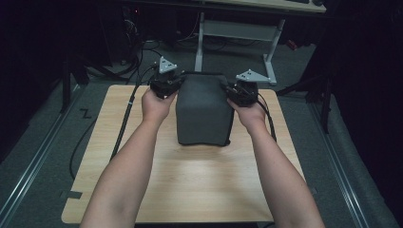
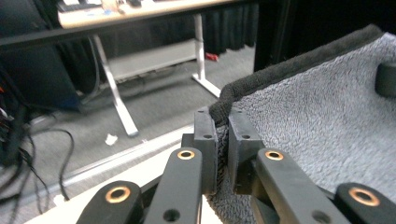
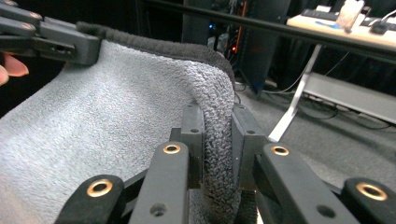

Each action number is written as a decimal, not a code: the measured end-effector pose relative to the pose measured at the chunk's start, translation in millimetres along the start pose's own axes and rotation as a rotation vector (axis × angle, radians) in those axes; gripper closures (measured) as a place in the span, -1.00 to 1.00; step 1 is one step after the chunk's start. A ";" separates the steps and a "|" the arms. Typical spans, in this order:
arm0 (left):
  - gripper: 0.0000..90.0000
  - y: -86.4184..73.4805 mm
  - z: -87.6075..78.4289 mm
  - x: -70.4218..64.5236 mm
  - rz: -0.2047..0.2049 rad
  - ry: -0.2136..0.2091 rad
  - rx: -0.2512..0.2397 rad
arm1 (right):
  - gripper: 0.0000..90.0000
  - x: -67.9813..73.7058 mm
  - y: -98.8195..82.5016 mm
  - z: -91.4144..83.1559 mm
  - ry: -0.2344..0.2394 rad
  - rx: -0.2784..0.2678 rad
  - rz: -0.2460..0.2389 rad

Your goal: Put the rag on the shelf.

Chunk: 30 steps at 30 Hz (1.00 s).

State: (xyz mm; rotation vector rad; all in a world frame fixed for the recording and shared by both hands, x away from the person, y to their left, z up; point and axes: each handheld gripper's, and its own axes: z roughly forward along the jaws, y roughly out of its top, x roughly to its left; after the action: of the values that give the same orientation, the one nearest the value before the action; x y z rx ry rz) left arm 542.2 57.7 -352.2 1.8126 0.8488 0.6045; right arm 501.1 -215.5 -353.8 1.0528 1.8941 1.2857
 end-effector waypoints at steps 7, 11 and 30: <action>0.88 -25.1 9.5 2.2 -0.046 -0.041 0.052 | 0.75 -5.1 -17.8 6.5 0.020 0.044 0.029; 0.88 -35.5 14.3 0.2 -0.056 -0.055 0.078 | 0.76 -7.3 -28.8 9.7 0.019 0.069 0.046; 0.89 -77.4 19.3 2.7 -0.141 -0.118 0.140 | 0.74 -12.9 -54.7 17.7 0.110 0.121 0.177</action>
State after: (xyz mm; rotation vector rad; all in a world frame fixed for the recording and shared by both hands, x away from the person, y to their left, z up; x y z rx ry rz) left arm 536.5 68.0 -431.1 1.8753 0.9484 0.3523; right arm 507.3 -230.3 -410.6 1.2586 2.0195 1.3658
